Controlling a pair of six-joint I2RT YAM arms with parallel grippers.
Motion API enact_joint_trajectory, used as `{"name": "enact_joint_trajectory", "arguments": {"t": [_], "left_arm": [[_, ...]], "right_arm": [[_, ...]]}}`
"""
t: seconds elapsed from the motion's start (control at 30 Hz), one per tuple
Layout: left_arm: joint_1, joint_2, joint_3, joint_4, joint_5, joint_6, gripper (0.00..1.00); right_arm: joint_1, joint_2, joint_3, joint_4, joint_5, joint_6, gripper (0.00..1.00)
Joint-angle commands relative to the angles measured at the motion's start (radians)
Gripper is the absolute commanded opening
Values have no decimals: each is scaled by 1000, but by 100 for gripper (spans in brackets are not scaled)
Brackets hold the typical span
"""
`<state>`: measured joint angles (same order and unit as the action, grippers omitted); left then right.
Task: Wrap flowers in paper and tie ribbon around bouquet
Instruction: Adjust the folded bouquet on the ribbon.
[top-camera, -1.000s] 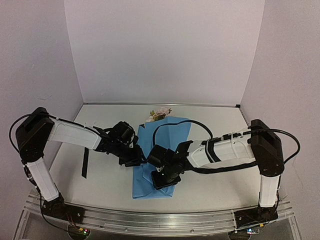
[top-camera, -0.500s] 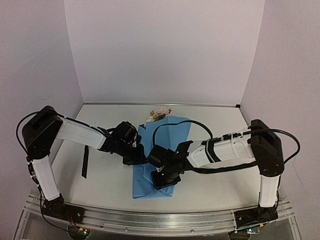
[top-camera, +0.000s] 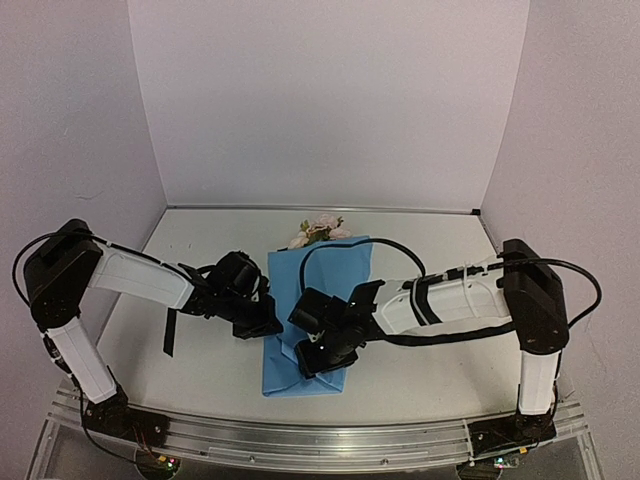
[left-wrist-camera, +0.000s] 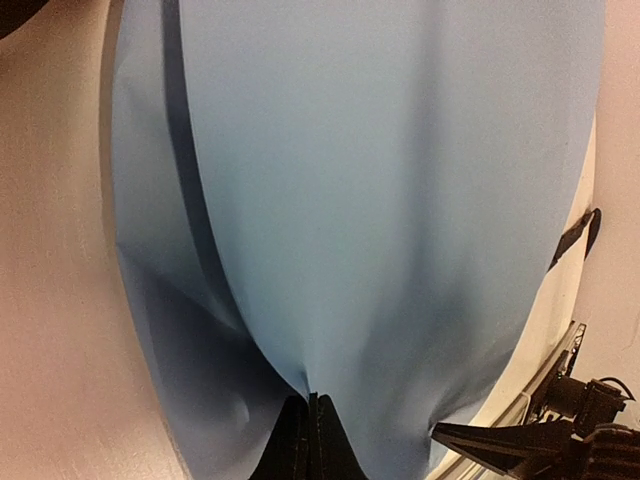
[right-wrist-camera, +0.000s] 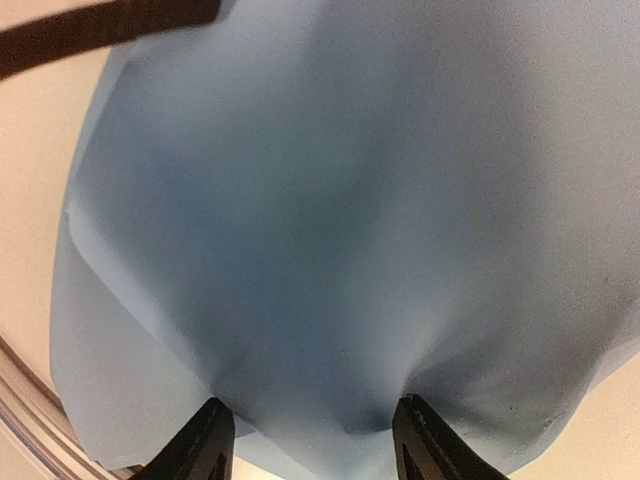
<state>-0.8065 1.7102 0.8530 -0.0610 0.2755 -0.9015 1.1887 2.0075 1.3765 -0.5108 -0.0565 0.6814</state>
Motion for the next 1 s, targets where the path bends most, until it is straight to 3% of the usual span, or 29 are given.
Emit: {"name": "enact_joint_trajectory", "arguments": {"t": [0.0,0.17,0.57,0.83,0.97], "left_arm": [[-16,-56,-31,30,-53,-37,0],[-16,-59,-48,39,-82,-54,0],[-16,-57,-84,93,-77,-69,0],[-15,-75,-88,92,-78,-72,0],[-15,-93,-93,95,-75,-80,0]], "right_arm": [[17,-39,74,-2,56,-45,59],[40,-26,129,-8,56,-81,64],[48,141,259,-22,35,-109,56],[46,204,236,-25,33,-89,31],[47,213,218,-26,21,-84,22]]}}
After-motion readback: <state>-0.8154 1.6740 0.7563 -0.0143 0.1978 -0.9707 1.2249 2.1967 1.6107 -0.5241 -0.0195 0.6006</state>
